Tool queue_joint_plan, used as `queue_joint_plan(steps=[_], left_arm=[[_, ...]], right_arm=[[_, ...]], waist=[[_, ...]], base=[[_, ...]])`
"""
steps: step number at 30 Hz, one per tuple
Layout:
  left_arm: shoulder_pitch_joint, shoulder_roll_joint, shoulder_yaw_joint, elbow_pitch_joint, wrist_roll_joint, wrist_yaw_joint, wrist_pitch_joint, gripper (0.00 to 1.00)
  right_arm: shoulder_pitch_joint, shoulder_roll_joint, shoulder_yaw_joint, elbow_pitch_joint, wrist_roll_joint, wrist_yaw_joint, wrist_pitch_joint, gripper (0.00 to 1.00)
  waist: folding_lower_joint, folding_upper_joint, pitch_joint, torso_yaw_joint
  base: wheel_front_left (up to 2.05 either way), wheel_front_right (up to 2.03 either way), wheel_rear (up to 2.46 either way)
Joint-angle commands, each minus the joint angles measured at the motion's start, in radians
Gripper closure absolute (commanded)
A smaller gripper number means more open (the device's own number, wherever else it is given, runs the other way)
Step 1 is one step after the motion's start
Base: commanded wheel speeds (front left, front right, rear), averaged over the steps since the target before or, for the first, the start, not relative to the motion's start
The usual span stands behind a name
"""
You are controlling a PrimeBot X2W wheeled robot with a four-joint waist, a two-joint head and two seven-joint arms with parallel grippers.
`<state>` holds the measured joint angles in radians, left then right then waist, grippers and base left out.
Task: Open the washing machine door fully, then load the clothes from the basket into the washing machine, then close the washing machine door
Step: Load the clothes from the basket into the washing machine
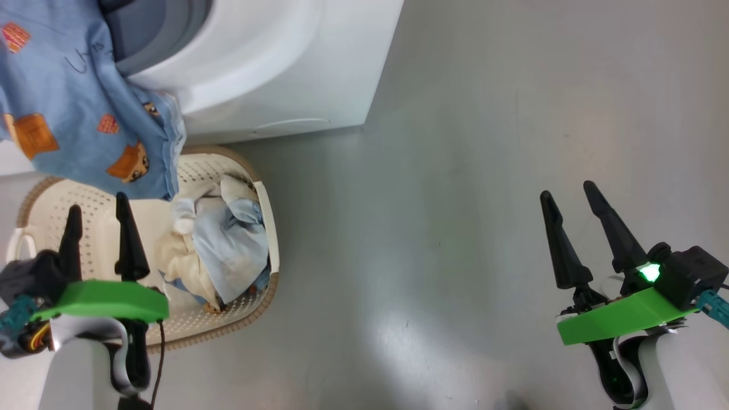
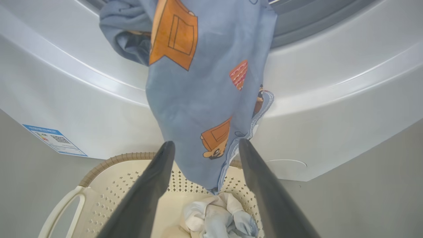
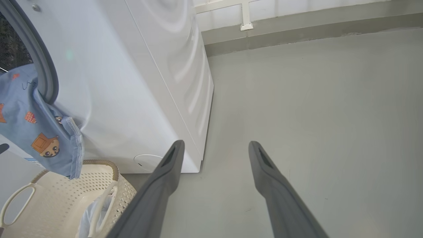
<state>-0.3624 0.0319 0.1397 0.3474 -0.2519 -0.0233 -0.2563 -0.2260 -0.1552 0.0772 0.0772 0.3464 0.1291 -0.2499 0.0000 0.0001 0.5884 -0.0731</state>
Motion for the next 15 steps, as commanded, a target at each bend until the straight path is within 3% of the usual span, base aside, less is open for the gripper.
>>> queue_joint_plan(steps=[1,15], left_arm=[[-0.021,0.021,0.038,0.021,0.002,-0.01,-0.005,0.0],[-0.286,0.047,0.098,0.229,-0.002,-0.075,-0.006,0.0]], right_arm=[[0.017,-0.011,0.012,-0.03,-0.009,0.002,-0.012,0.0],[0.004,-0.03,-0.004,-0.069,-0.011,0.002,-0.012,0.0]], waist=[[0.0,-0.0001,0.025,-0.002],[0.0,-0.0001,0.159,0.004]], base=[[0.0,0.0,0.0],[0.0,0.0,0.0]])
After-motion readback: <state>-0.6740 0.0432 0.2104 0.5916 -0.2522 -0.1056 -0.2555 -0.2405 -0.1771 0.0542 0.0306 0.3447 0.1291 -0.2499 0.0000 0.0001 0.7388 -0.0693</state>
